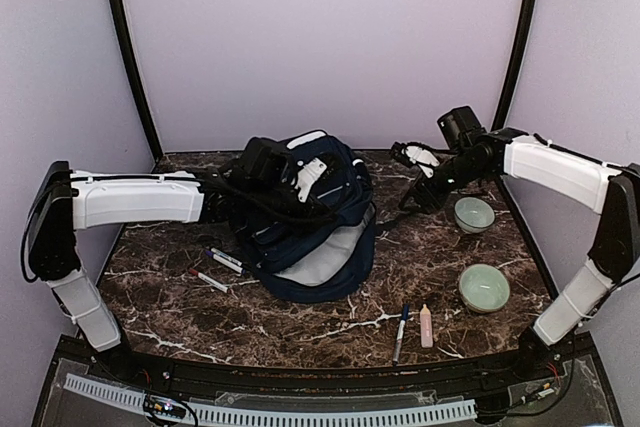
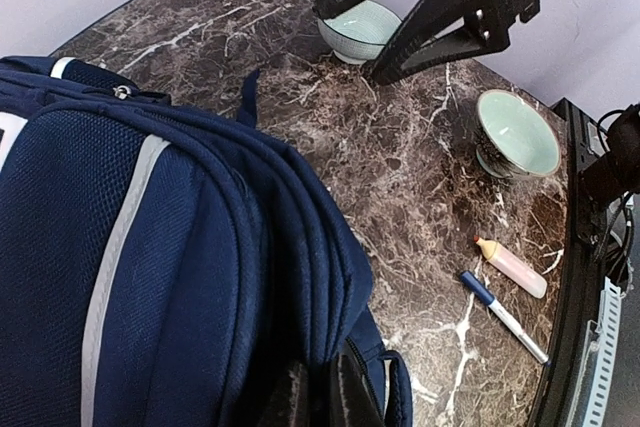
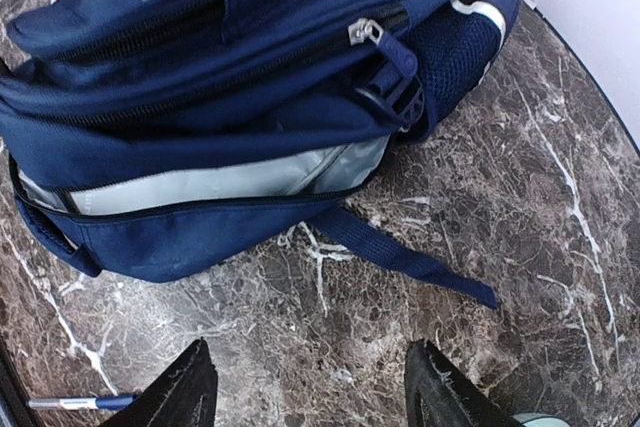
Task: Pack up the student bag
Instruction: Place the largest pocket of the bag in the student bag.
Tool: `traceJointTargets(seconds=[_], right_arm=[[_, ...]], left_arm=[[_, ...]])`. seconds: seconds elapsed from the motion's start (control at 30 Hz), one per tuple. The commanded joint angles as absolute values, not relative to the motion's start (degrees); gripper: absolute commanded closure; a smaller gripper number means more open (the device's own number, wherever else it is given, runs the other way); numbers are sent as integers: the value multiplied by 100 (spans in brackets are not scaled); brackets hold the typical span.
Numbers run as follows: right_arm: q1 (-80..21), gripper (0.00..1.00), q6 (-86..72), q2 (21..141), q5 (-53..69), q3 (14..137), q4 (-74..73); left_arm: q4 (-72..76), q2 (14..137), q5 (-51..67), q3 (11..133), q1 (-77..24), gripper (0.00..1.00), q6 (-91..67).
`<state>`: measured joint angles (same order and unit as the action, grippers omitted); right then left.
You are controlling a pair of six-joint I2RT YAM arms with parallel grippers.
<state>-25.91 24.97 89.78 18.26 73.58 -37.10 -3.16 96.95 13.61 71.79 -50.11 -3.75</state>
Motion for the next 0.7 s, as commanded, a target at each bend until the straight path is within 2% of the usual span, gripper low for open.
traceJointTargets(seconds=[0.0, 0.17, 0.27, 0.47, 0.57, 0.6, 0.63, 0.67], right_arm=[[-2535, 35, 2111, 8564, 2251, 7182, -3338], [-2495, 34, 1993, 8341, 2598, 6799, -3073], [-2470, 33, 1847, 8324, 2869, 6747, -2991], [-2470, 27, 1744, 8274, 2790, 6895, -2978], [-2469, 20, 1696, 8300, 2659, 6930, -2867], [-2470, 7, 1670, 8353, 2633, 6941, -2838], [-2464, 1, 1655, 8453, 2663, 6978, -2854], [-2465, 0, 1683, 8642, 2768, 7048, -2948]], left_arm=[[-202, 10064, 1650, 7499, -5087, 94, -292], [-339, 10623, 1635, 7840, -5177, 84, -398], [-513, 10518, 1210, 7878, -5279, 72, -332], [-907, 9559, 302, 7593, -5344, 47, -246], [-1296, 8996, -478, 7392, -5331, 41, -460], [-1487, 8844, -745, 7325, -5316, 41, -546], [-1659, 8686, -941, 7245, -5293, 41, -611], [-1847, 8541, -1152, 7137, -5248, 40, -667]])
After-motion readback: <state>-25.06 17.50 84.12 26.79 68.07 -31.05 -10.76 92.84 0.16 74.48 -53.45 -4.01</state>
